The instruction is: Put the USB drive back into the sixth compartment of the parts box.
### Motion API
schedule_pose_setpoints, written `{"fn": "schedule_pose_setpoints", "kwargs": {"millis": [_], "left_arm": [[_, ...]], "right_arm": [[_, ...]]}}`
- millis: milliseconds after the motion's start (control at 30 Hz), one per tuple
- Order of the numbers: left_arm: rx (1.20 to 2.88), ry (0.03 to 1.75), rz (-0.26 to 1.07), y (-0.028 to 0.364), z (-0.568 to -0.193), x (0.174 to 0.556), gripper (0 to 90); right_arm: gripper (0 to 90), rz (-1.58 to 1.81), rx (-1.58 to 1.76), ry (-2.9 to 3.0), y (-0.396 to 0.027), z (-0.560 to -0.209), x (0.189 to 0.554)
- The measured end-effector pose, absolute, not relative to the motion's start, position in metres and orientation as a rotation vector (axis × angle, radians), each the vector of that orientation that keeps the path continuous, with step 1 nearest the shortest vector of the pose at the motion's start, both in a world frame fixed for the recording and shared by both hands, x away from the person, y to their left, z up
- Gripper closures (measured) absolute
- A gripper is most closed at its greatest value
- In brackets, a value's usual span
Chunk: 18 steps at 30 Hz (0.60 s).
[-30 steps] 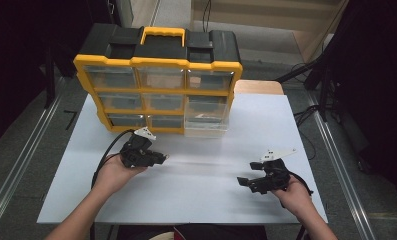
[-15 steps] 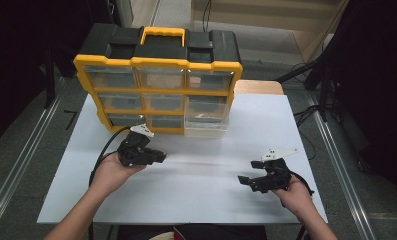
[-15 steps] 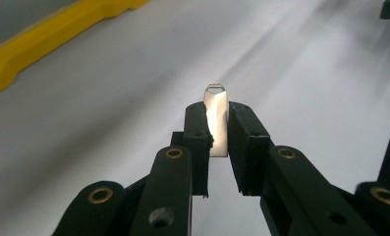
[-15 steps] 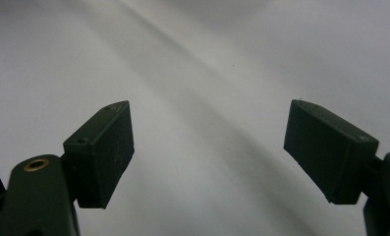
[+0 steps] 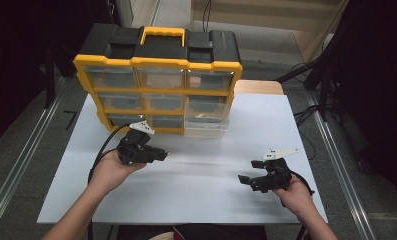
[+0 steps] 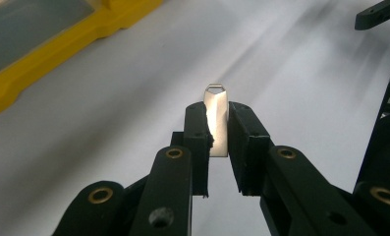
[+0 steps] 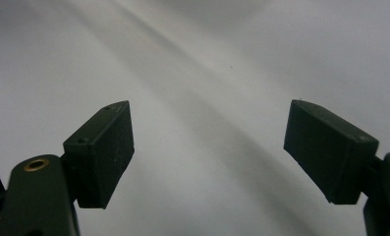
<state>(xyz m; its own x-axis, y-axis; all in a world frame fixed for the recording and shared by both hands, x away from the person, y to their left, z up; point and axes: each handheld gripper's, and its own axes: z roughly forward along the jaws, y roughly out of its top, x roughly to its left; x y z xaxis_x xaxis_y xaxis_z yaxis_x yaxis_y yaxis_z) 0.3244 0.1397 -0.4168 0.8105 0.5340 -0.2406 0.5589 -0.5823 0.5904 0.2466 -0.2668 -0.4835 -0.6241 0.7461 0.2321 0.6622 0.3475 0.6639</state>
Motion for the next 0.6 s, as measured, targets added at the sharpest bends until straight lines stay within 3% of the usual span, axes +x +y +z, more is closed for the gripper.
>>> {"fn": "schedule_pose_setpoints", "kwargs": {"millis": [600], "left_arm": [[2.326,0.800,-0.152,0.137,-0.396,0.328,80.0]], "right_arm": [[17.2,1.166,1.302,2.477,-0.268,-0.482,0.246]]}}
